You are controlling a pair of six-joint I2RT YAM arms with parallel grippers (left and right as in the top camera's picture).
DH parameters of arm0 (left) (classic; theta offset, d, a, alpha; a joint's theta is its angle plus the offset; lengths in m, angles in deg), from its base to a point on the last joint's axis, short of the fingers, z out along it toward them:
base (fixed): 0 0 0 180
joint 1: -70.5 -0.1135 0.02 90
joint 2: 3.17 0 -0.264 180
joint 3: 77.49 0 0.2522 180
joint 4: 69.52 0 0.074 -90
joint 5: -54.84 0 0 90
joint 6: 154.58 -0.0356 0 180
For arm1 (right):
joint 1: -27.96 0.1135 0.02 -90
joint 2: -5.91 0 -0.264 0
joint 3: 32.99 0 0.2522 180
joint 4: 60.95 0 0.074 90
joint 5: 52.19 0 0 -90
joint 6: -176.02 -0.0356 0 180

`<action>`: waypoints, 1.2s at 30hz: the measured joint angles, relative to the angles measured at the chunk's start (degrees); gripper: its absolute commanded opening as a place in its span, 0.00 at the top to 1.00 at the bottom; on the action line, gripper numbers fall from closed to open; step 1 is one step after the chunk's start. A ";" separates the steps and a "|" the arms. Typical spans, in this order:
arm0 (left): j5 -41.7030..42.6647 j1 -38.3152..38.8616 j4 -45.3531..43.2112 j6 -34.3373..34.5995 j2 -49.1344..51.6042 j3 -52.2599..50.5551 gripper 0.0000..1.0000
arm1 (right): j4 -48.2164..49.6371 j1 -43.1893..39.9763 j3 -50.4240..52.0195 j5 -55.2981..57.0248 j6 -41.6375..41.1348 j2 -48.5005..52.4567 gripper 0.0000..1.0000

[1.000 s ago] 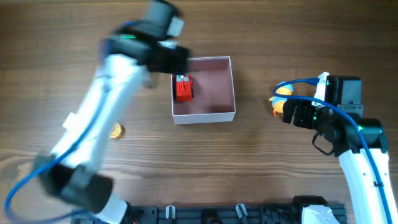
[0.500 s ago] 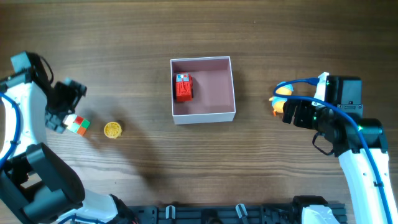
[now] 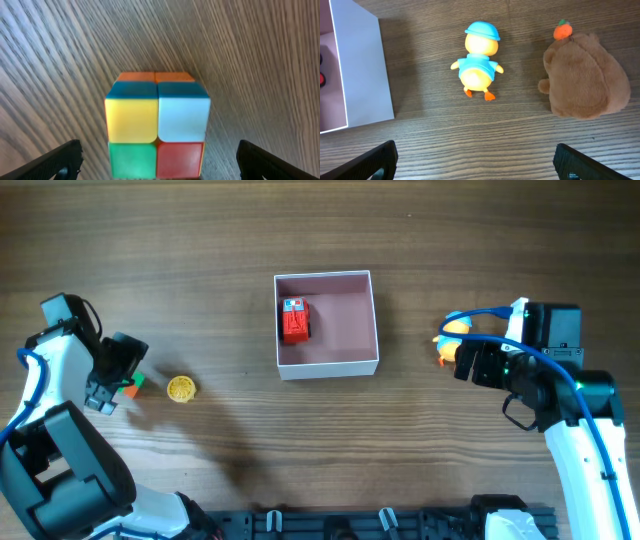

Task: Pack container
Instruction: 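Move the left gripper to the small cube and grasp it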

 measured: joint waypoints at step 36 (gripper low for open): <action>-1.92 0.00 -4.00 -1.53 3.26 -0.11 0.61 | -0.42 0.00 0.00 0.00 0.00 0.00 0.00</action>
